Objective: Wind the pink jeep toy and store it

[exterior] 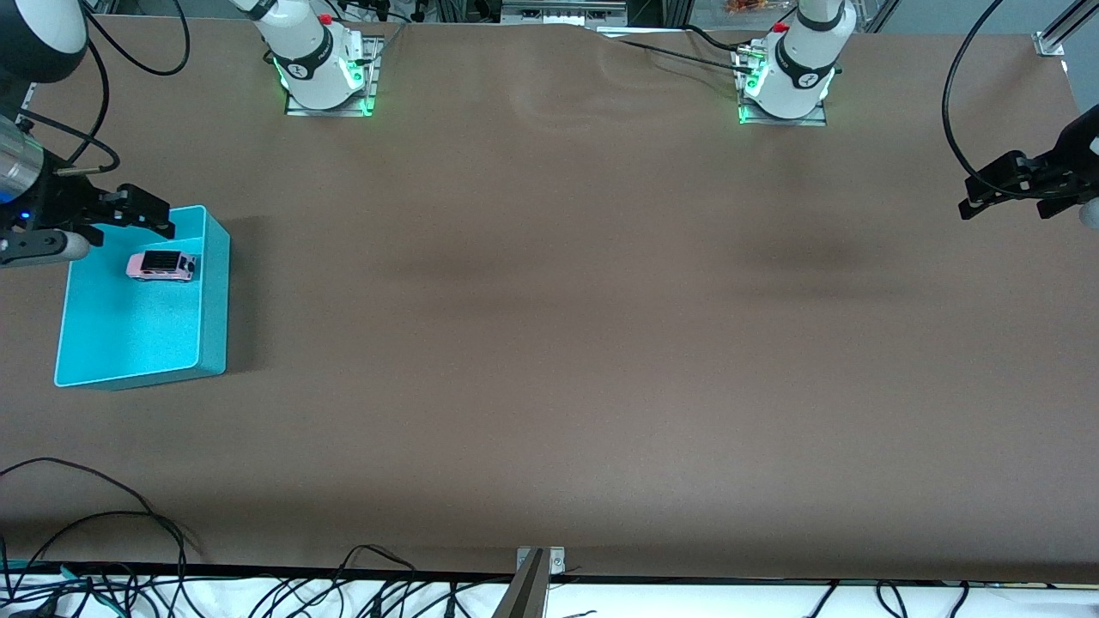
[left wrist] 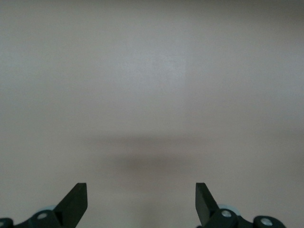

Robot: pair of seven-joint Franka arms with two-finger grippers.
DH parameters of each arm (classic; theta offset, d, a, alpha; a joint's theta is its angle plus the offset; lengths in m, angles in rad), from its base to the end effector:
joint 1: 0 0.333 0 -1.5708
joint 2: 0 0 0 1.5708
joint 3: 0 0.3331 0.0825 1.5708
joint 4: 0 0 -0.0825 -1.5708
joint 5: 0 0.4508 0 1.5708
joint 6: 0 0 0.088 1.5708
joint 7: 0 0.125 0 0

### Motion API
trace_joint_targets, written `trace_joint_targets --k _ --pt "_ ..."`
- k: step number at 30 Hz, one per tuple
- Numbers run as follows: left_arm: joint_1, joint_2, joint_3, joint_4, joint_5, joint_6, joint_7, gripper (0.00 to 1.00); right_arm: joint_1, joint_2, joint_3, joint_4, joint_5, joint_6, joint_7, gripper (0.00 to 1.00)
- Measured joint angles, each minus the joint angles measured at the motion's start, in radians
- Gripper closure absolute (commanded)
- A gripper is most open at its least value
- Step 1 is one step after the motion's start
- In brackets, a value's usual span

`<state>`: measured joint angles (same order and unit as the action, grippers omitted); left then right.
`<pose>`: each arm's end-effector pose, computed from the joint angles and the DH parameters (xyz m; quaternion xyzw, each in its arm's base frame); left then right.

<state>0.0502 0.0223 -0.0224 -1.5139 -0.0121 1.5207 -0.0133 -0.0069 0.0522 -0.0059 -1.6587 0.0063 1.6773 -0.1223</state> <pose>0.6234 0.0159 0.6359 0.9997 0.0203 -0.0077 0.0063 0.6414 -0.0074 0.5522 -0.9984 -0.0543 0.0166 0.0041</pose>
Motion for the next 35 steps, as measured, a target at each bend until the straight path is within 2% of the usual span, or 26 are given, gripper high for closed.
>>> trace_joint_targets --k 15,35 --pt "0.000 0.000 0.000 0.000 0.000 0.000 0.000 0.00 -0.001 0.000 0.000 0.070 -0.004 -0.006 0.079 0.00" --pt "0.000 0.000 0.000 0.000 0.000 0.000 0.000 0.00 -0.002 -0.001 -0.003 0.114 -0.018 -0.109 0.082 0.00"
